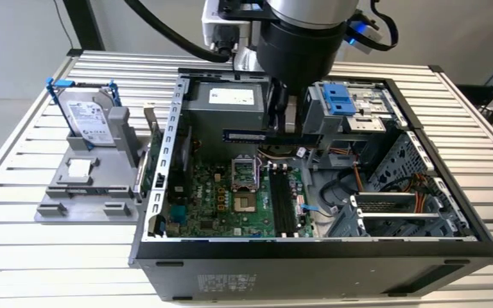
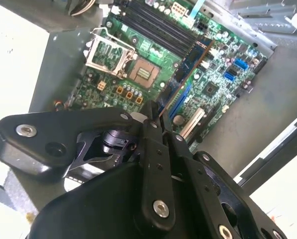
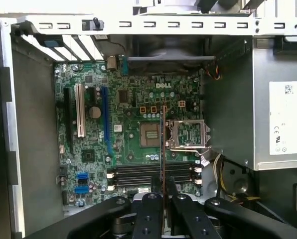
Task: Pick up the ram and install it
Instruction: 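Pick up the ram and move it above insertion slot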
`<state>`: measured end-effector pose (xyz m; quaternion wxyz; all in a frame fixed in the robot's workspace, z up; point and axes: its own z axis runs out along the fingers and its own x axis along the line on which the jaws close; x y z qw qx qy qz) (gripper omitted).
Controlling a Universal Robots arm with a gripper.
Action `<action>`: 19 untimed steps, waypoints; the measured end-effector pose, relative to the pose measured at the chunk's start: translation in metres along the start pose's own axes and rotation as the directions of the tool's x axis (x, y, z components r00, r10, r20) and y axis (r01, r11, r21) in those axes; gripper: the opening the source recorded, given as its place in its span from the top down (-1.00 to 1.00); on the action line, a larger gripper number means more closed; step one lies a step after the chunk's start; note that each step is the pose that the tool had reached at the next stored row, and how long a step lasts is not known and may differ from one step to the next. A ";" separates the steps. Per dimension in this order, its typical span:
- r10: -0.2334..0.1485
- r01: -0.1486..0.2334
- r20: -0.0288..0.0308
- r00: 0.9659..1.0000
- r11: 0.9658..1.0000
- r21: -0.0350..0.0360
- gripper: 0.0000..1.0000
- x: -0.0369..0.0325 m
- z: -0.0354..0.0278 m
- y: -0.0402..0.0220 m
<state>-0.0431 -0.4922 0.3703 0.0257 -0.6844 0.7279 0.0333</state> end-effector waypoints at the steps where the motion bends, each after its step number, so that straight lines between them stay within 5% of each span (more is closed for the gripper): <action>1: 0.000 0.000 0.000 1.000 1.000 0.000 1.00 -0.0001 0.0001 -0.0030; 19: 0.000 0.000 0.000 1.000 1.000 0.000 1.00 -0.0033 0.0018 -0.0565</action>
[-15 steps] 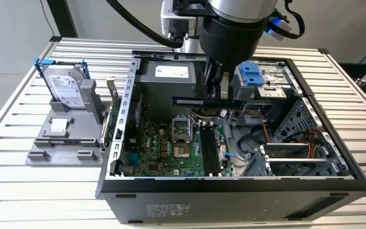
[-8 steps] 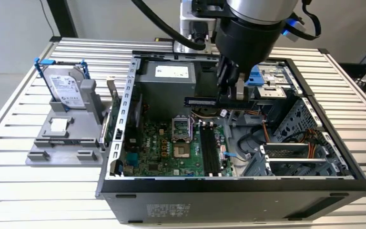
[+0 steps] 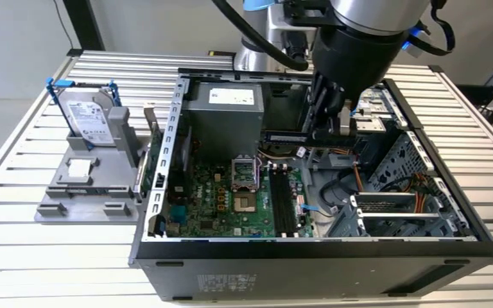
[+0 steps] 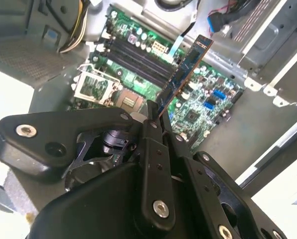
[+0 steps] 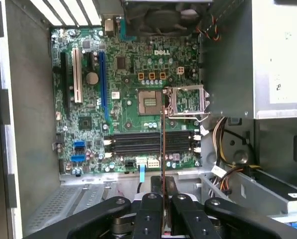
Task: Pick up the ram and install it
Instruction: 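Pick up the ram and move it above insertion slot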
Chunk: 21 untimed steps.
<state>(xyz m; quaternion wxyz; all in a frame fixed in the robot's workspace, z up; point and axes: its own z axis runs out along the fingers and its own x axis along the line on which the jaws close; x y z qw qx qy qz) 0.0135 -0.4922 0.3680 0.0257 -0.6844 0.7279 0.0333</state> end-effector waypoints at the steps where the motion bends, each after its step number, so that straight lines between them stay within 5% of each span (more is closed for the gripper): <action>1: 0.000 0.000 0.000 1.000 1.000 0.000 1.00 -0.0002 0.0001 -0.0026; 12: 0.000 0.000 0.000 1.000 1.000 0.000 1.00 -0.0014 0.0008 -0.0242; 21: 0.005 -0.005 0.000 1.000 1.000 0.000 1.00 -0.0019 0.0012 -0.0333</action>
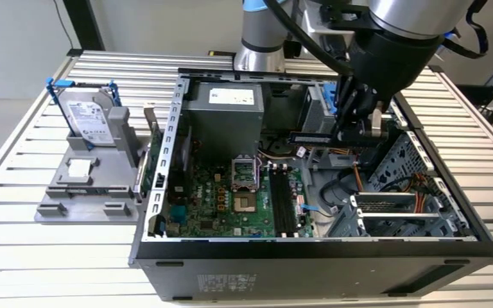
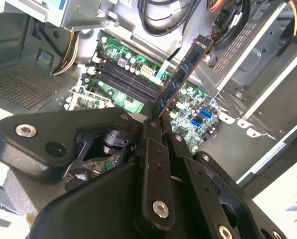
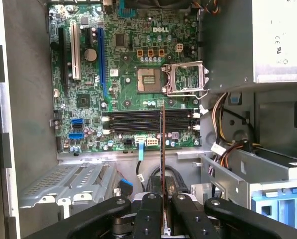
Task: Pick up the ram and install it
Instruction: 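Pick up the ram and move it above insertion slot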
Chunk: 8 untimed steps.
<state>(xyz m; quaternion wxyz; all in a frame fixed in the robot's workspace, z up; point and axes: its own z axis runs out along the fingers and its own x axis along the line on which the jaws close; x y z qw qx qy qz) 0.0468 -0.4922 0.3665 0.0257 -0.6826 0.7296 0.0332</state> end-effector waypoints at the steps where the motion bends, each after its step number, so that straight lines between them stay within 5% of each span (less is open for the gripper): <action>1: 0.002 -0.002 0.000 1.000 1.000 0.000 1.00 0.0000 0.0001 0.0000; 8: 0.002 -0.002 0.000 1.000 1.000 0.000 1.00 0.0001 0.0004 0.0004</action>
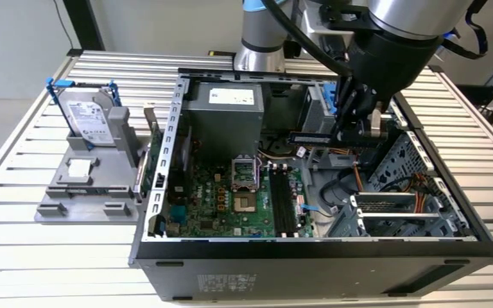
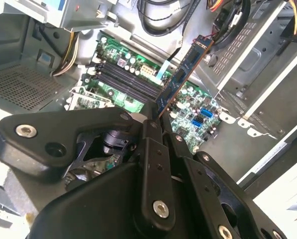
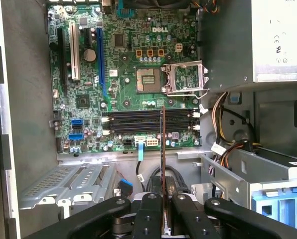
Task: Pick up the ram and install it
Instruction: 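Pick up the ram and move it above insertion slot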
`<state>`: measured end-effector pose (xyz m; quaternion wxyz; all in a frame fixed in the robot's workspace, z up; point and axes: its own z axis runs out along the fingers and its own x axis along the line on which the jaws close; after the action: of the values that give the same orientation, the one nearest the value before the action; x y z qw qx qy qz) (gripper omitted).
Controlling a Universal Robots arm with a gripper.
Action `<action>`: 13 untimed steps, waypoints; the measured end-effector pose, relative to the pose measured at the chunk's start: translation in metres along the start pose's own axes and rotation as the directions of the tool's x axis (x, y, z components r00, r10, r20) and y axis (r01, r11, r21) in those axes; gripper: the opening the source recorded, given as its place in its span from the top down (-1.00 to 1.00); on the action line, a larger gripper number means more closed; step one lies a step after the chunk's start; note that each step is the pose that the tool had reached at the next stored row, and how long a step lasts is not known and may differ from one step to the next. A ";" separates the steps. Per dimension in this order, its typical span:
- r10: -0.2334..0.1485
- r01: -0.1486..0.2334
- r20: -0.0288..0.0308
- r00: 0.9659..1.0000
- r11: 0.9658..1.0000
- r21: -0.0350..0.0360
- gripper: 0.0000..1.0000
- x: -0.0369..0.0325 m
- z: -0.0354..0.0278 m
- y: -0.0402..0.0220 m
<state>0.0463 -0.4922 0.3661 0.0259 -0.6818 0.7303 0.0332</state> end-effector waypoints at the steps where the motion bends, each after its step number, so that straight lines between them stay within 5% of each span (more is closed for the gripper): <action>1: 0.000 0.000 0.000 1.000 1.000 0.000 1.00 0.0000 0.0000 0.0000; 13: 0.009 -0.009 0.000 1.000 1.000 0.001 1.00 0.0000 0.0000 0.0000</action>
<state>0.0463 -0.4922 0.3661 0.0260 -0.6785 0.7333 0.0331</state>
